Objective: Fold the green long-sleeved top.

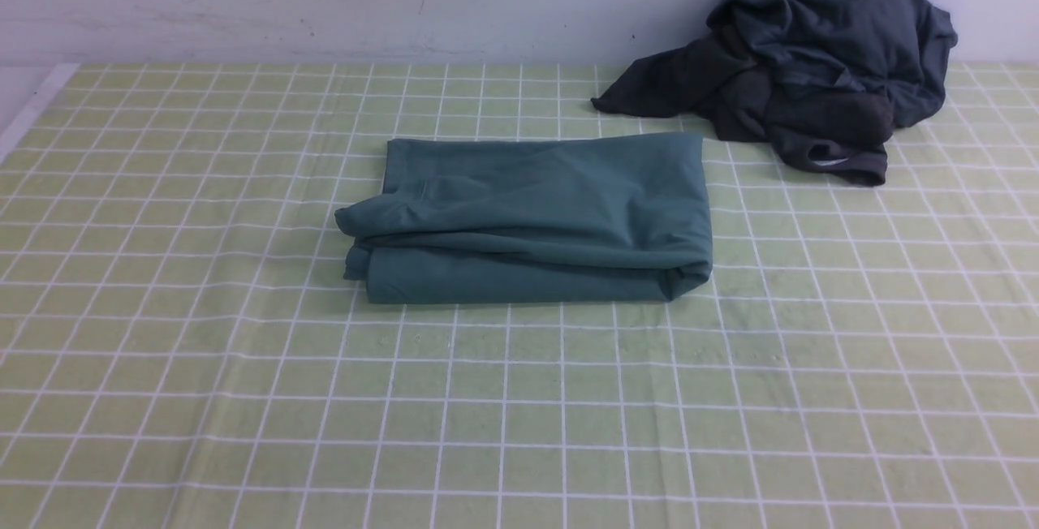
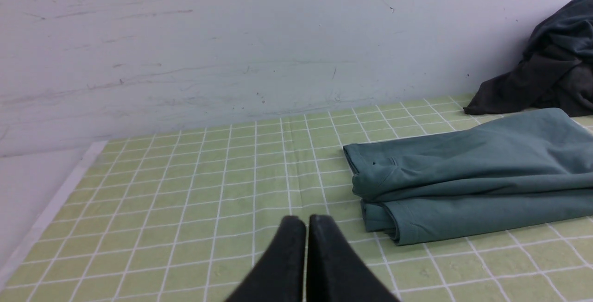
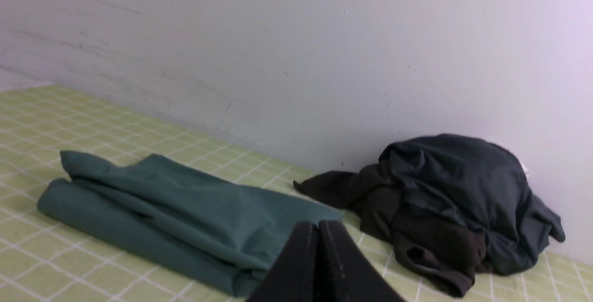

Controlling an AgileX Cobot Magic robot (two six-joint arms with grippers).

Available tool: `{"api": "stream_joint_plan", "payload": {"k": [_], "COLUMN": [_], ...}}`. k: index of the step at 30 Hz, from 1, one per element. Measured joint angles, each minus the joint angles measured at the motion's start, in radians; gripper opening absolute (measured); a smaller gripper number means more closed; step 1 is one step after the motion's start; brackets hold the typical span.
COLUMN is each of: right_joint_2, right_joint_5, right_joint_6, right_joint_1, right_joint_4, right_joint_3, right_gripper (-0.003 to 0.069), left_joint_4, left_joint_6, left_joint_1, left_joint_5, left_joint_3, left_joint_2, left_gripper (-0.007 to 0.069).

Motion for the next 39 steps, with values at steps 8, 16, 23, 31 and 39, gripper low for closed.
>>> {"api": "stream_joint_plan", "payload": {"k": [8, 16, 23, 31, 39], "right_joint_2": [-0.019, -0.031, -0.156, -0.159, -0.159], "right_joint_5": [0.015, 0.044, 0.154, 0.161, 0.162], "right_joint_6": [0.0, 0.001, 0.109, 0.266, 0.266], "right_joint_1": [0.0, 0.0, -0.12, -0.262, -0.269], "right_joint_4": [0.0, 0.0, -0.008, -0.064, -0.064], "right_joint_3": [0.172, 0.232, 0.228, 0.227, 0.227], "right_gripper": [-0.001, -0.001, -0.001, -0.001, -0.001], "left_joint_4": [0.0, 0.0, 0.0, 0.0, 0.0], "left_joint_6": [-0.008, -0.008, -0.008, -0.008, -0.008], "left_joint_1": [0.0, 0.0, 0.0, 0.0, 0.0], "left_joint_5": [0.0, 0.0, 0.0, 0.001, 0.001], "left_joint_3": [0.0, 0.0, 0.0, 0.0, 0.0], "left_joint_2": [0.0, 0.0, 0.001, 0.001, 0.001], "left_gripper": [-0.0003, -0.0003, -0.0003, -0.0003, -0.0003]}}
